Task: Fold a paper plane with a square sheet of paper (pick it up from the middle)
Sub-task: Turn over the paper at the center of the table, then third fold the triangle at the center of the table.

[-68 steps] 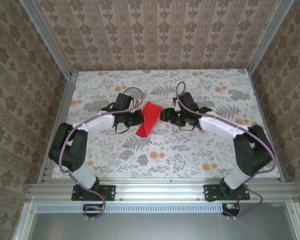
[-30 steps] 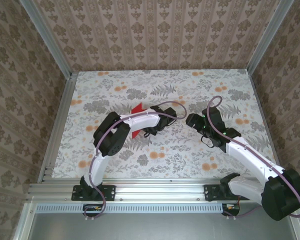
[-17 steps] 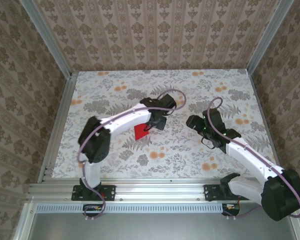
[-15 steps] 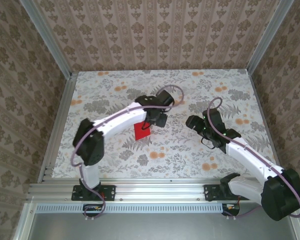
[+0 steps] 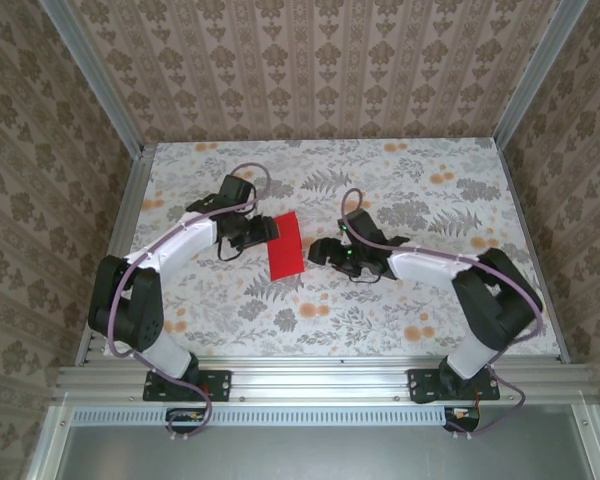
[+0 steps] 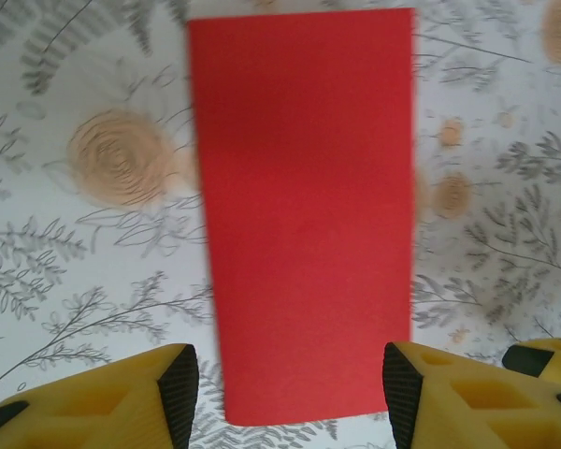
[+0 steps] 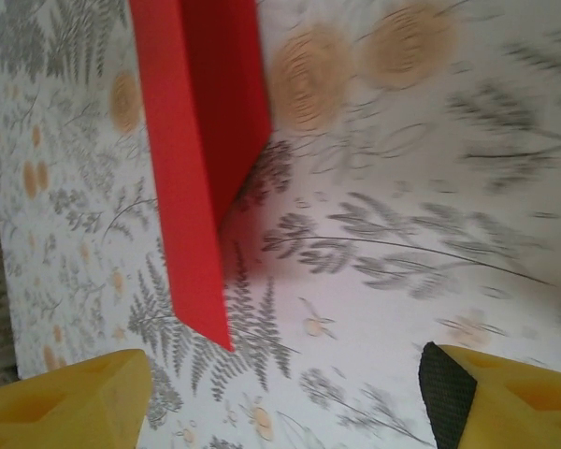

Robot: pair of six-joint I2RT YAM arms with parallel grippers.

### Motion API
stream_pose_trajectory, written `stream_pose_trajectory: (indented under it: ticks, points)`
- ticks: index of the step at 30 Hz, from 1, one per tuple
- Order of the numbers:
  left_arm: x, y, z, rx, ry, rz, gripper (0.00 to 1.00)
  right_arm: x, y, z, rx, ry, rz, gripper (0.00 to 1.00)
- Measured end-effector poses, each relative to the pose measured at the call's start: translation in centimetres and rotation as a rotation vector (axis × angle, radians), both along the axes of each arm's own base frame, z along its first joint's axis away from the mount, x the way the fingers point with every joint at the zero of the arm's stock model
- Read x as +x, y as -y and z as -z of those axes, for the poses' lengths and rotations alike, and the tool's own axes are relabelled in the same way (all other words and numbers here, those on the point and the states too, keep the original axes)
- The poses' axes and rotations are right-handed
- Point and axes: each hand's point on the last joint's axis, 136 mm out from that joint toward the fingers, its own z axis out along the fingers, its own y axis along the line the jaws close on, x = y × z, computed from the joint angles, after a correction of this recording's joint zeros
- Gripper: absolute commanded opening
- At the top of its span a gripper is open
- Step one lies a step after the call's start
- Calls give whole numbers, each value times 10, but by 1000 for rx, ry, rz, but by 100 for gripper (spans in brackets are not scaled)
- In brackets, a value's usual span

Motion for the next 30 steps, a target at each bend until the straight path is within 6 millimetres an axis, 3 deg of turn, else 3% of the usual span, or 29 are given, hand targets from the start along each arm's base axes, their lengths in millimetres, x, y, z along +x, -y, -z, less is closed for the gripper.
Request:
stream_pose_trajectory:
  ticks: [5, 10, 19, 23, 30]
  points:
    - [-2, -19, 15, -44, -32, -68, 57, 4, -34, 13, 52, -49, -45, 64]
    - [-2, -22, 15, -80, -21, -84, 57, -2, -49, 20, 93, -103, -56, 49]
    - [4, -16, 9, -134, 1, -71, 55, -9, -48, 28, 153, -160, 1, 0]
    - [1, -8, 9, -184, 5, -42, 50, -19, -39, 32, 134, -192, 14, 0]
    - [-8, 25, 12, -297, 5, 63, 38, -31, -24, 17, 103, -197, -35, 0]
